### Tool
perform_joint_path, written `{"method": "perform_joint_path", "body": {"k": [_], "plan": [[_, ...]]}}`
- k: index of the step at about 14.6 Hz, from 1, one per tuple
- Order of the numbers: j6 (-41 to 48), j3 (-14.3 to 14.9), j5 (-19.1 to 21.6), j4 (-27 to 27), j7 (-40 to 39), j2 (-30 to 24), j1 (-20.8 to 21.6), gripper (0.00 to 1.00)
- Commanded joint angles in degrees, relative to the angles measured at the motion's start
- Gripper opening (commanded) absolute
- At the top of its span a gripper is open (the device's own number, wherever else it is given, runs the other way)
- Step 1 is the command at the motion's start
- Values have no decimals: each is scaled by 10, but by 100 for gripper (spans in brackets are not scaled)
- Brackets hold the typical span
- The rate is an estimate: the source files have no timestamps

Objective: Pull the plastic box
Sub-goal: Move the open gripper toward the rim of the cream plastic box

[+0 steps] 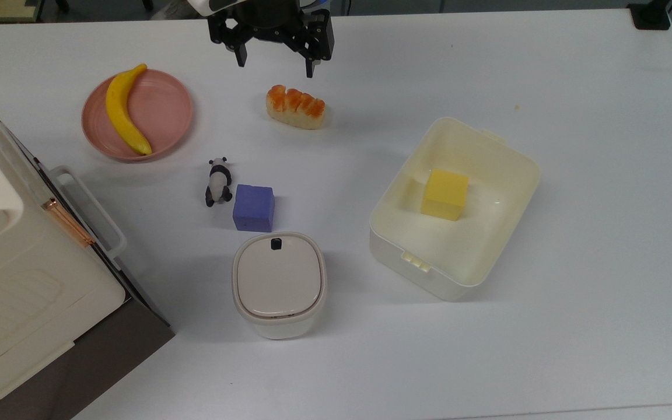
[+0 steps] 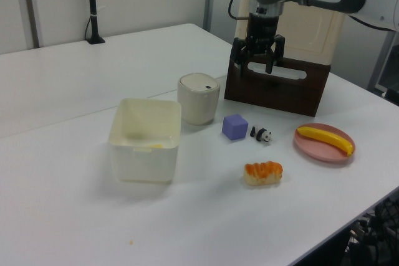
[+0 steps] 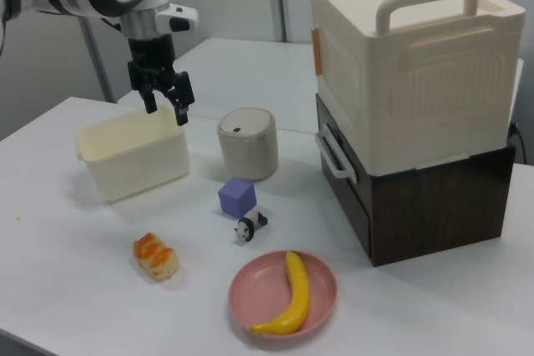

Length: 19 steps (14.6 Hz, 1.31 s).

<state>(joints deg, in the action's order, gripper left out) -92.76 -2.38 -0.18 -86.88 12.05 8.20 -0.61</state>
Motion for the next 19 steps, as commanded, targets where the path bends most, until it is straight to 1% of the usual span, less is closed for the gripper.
{"method": "perform_joint_path", "body": {"k": [1,16,19], "plan": [[-23,1,7,0,3,4,7,100],[-21,1,1,-4,-15,2,2,100],[-22,1,1,-10,-20,4,7,100]]}}
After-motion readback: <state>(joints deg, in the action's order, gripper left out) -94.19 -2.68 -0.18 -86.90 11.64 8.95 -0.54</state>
